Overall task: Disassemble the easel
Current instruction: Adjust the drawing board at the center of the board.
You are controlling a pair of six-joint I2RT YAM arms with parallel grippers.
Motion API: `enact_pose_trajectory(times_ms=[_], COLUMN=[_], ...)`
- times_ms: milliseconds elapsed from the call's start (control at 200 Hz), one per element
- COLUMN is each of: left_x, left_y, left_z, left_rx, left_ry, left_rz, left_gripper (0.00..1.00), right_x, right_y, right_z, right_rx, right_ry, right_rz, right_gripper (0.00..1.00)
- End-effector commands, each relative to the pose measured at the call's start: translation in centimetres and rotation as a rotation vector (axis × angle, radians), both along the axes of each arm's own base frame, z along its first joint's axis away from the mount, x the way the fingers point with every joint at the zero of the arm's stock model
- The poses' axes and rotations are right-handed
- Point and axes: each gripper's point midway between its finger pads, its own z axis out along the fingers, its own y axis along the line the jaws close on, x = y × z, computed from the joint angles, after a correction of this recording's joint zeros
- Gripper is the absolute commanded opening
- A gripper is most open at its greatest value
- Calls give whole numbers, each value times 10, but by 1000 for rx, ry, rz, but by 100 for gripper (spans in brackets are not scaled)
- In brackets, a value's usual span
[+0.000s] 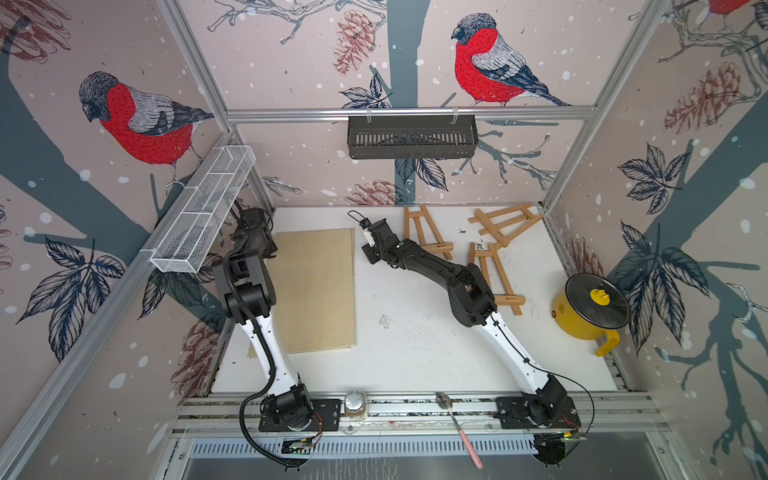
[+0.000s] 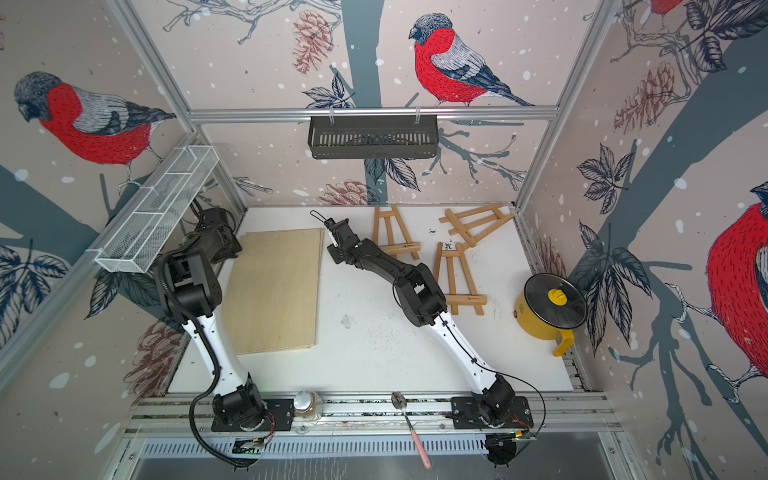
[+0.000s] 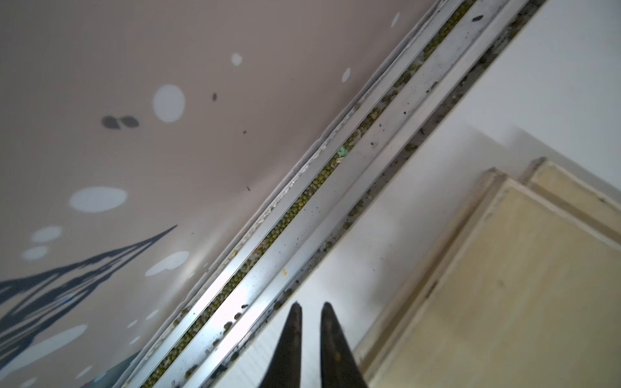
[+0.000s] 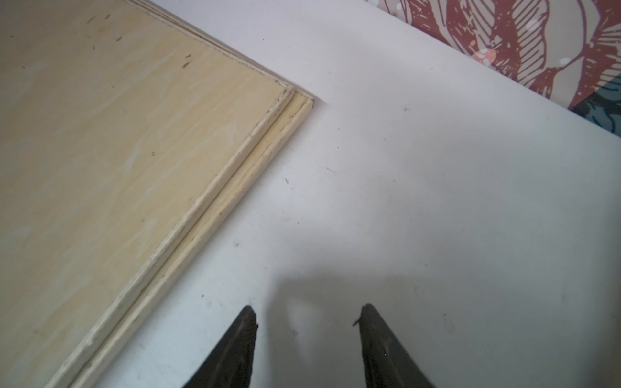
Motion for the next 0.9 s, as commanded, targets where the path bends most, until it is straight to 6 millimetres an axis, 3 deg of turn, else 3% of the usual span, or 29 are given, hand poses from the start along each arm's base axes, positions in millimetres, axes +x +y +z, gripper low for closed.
enact_pose_trajectory(times_ms=[0, 515, 895], left_x=[16, 35, 37], left_y=[-1, -8, -12], left_z=[-6, -32, -38], left_rx=[-89, -238, -273], left_ry=[-81, -130, -135], left_rz=[-18, -63, -71], left_gripper=[4, 0, 0], right_x=[1, -9, -33], right_y=[6, 13, 37], right_z=[6, -12, -20], right_rx=[27, 23, 33], right_ry=[-10, 50, 83], right_rz=[-11, -6, 61], right_gripper=[51, 50, 49])
